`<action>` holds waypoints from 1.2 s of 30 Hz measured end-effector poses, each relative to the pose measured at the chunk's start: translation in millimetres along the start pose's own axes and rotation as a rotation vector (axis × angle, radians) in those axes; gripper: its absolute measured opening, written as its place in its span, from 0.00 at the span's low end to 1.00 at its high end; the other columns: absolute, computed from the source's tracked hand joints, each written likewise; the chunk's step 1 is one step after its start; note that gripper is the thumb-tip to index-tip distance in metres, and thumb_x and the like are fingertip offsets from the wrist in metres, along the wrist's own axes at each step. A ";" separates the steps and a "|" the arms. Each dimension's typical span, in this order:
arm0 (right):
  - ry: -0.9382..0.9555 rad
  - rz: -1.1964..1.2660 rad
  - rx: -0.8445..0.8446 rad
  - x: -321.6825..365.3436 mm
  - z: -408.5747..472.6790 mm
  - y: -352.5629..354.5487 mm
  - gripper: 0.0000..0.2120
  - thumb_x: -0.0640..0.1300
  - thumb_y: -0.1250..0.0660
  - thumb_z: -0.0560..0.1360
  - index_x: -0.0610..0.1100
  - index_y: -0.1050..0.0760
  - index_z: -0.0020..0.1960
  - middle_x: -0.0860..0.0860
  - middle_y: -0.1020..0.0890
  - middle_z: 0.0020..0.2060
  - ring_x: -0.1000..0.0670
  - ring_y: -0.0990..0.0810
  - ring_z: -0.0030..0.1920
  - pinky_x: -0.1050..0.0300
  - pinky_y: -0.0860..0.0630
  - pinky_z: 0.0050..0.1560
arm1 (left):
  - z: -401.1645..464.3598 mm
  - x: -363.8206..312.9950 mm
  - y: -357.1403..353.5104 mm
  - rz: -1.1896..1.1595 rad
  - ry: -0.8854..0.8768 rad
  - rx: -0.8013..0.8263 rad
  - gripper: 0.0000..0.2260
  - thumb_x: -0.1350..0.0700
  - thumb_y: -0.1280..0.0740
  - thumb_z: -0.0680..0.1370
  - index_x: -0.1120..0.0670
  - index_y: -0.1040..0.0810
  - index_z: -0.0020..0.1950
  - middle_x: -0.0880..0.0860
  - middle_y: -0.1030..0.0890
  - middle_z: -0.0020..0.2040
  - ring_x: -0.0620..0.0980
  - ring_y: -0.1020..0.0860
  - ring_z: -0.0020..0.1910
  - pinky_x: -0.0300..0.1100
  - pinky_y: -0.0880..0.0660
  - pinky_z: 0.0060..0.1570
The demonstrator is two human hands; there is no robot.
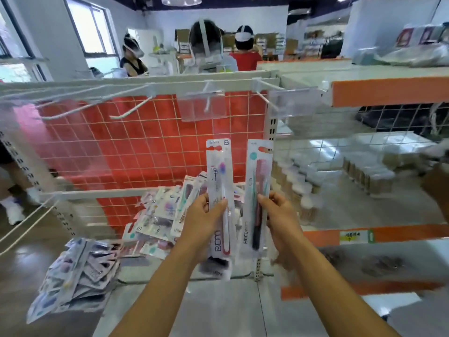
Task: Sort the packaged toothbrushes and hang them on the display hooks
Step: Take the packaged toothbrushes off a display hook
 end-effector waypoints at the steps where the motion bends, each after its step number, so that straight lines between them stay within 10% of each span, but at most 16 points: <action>1: 0.017 -0.004 -0.015 5.0 9.4 4.0 0.04 0.43 0.35 0.77 0.45 0.23 0.45 0.41 0.19 0.41 0.50 0.20 0.41 0.50 0.19 0.47 | 8.2 -3.3 -6.6 -0.010 -0.004 0.009 0.08 0.55 0.34 0.79 0.51 0.22 0.58 0.48 0.15 0.47 0.47 0.16 0.45 0.41 0.20 0.44; 12: 0.446 -0.101 -0.113 64.7 32.5 14.1 0.19 0.60 0.35 0.73 0.42 0.27 0.42 0.38 0.23 0.37 0.35 0.24 0.38 0.37 0.23 0.39 | 65.3 -20.6 -49.4 -0.049 -0.043 0.088 0.08 0.55 0.34 0.78 0.51 0.23 0.58 0.48 0.15 0.49 0.47 0.16 0.49 0.44 0.20 0.49; 18: 0.661 -0.061 -0.251 98.9 21.6 16.5 0.16 0.58 0.37 0.73 0.44 0.29 0.41 0.48 0.26 0.32 0.54 0.29 0.29 0.62 0.28 0.28 | 88.6 -30.7 -53.0 -0.060 -0.055 0.094 0.07 0.56 0.33 0.78 0.54 0.23 0.55 0.52 0.15 0.47 0.51 0.16 0.46 0.49 0.19 0.47; 30: 0.644 -0.089 -0.305 98.5 37.2 23.4 0.14 0.57 0.37 0.73 0.46 0.28 0.42 0.55 0.23 0.33 0.57 0.25 0.31 0.63 0.26 0.31 | 92.6 -46.9 -70.7 -0.131 -0.066 0.174 0.09 0.58 0.34 0.78 0.54 0.23 0.58 0.52 0.15 0.48 0.49 0.16 0.47 0.43 0.19 0.44; 36: 0.489 -0.087 -0.333 76.1 63.2 22.9 0.19 0.63 0.37 0.73 0.46 0.27 0.44 0.43 0.21 0.37 0.40 0.21 0.38 0.39 0.20 0.39 | 90.6 -49.6 -64.9 -0.148 -0.078 0.148 0.08 0.59 0.34 0.77 0.53 0.23 0.56 0.51 0.14 0.47 0.50 0.16 0.47 0.43 0.20 0.44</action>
Point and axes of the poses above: each hand's wrist, its own z-axis towards the middle knuckle, its own y-axis out of the back of the hand, x = y × z, the point moved 10 cm from there along z, towards the middle knuckle
